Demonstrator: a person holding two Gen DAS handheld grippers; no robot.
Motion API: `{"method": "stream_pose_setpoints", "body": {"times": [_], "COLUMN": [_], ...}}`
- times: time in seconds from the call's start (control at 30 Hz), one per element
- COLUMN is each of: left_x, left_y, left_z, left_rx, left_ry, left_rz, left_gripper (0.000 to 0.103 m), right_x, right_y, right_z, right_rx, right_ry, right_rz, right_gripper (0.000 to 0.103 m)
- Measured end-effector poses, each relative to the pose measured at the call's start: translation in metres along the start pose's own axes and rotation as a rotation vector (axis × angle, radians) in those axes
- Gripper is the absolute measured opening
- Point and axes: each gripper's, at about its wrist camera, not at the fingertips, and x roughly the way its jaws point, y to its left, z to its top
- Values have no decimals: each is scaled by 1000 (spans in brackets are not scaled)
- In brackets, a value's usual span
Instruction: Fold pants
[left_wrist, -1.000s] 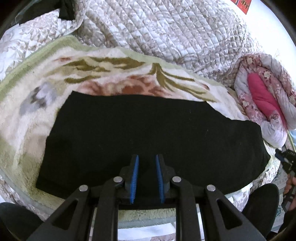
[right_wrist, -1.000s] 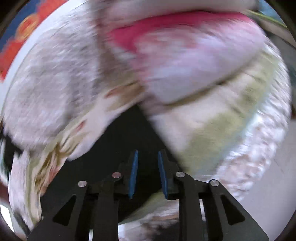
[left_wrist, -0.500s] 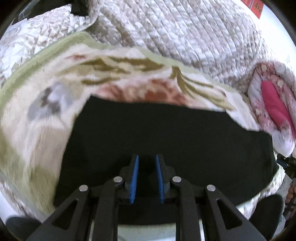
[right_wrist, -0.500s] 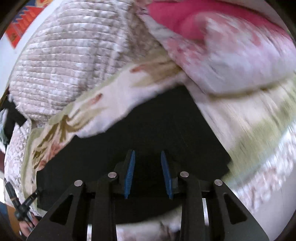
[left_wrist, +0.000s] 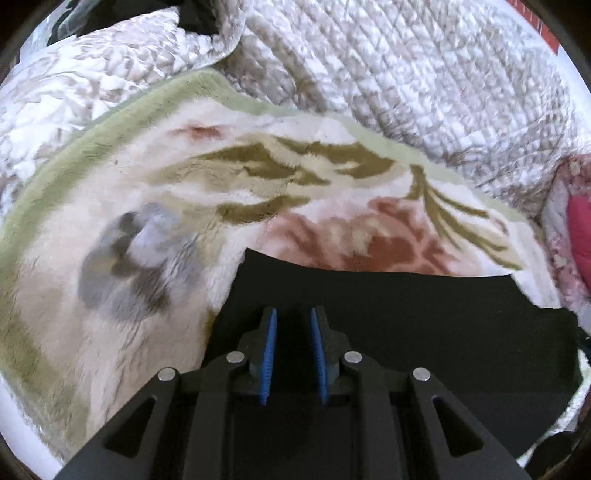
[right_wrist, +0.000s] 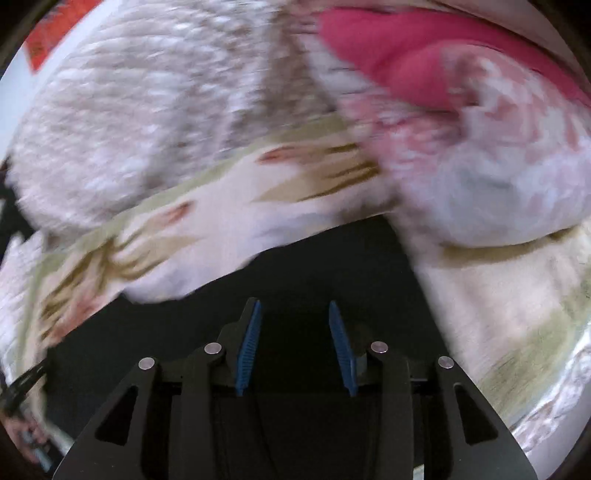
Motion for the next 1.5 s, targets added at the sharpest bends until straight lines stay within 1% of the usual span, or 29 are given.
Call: {"method": "stream_pose_setpoints", "body": {"times": [0.07,0.13,0.2,0.27,0.3,0.33,0.37,0.4,0.43,0.47,0.5,0.63,0.77,0.83,0.97,1.07,1.13,1.2,1.3,1.43,1.5], "left_x": [-13,-26,-37,-45,-47,-46,-44,-40,-38,-38,-41,-53,-65,-69,-74,-72,-70,-62,-44,-29,-26], "left_y": [-7,-21,-35,-49,-56,-62,-67,-71,-71,-70,-69,-59,-37,-23,8,23,31,35,40,45,46], "left_z": [-9,-23,-39,-53,-60,-67,-73,-79,-86,-91,-93,-96,-95,-88,-70,-62,-57,-50,-42,-38,-38], "left_rx": [19,62,97,127,145,162,175,186,189,187,186,159,91,50,-35,-73,-88,-88,-131,-181,-189], "left_ry": [-12,-12,-12,-7,-3,6,24,52,74,78,67,62,17,-9,-59,-68,-73,-50,21,54,47], "left_rz": [-35,-86,-134,-178,-192,-204,-207,-206,-206,-205,-206,-202,-149,-118,-56,-33,-11,-15,-61,-53,-44], "left_gripper": [21,21,21,21,22,22,24,24,24,24,24,25,25,26,38,48,49,52,52,52,52], "right_x": [-5,-6,-7,-9,-8,-7,-1,3,0,-2,-4,-8,-11,-11,-10,-10,-9,-9,-8,-8,-7], "right_y": [25,52,78,101,107,113,119,122,125,126,127,119,117,119,117,115,115,115,115,114,113], "right_z": [-14,-33,-58,-81,-89,-99,-107,-116,-122,-124,-126,-122,-120,-120,-116,-115,-114,-114,-113,-111,-110], "right_rx": [-71,-154,-230,-297,-318,-343,-371,-397,-428,-446,-459,-418,-379,-373,-354,-344,-341,-342,-335,-330,-327], "right_ry": [20,54,81,91,93,101,126,138,109,104,113,124,129,129,132,131,132,132,133,134,133], "right_rz": [29,63,89,126,130,131,130,115,96,92,93,116,135,140,152,159,160,159,160,157,157], "right_gripper": [39,39,39,39,39,39,39,40,43,46,47,47,47,47,47,47,47,47,47,47,47]}}
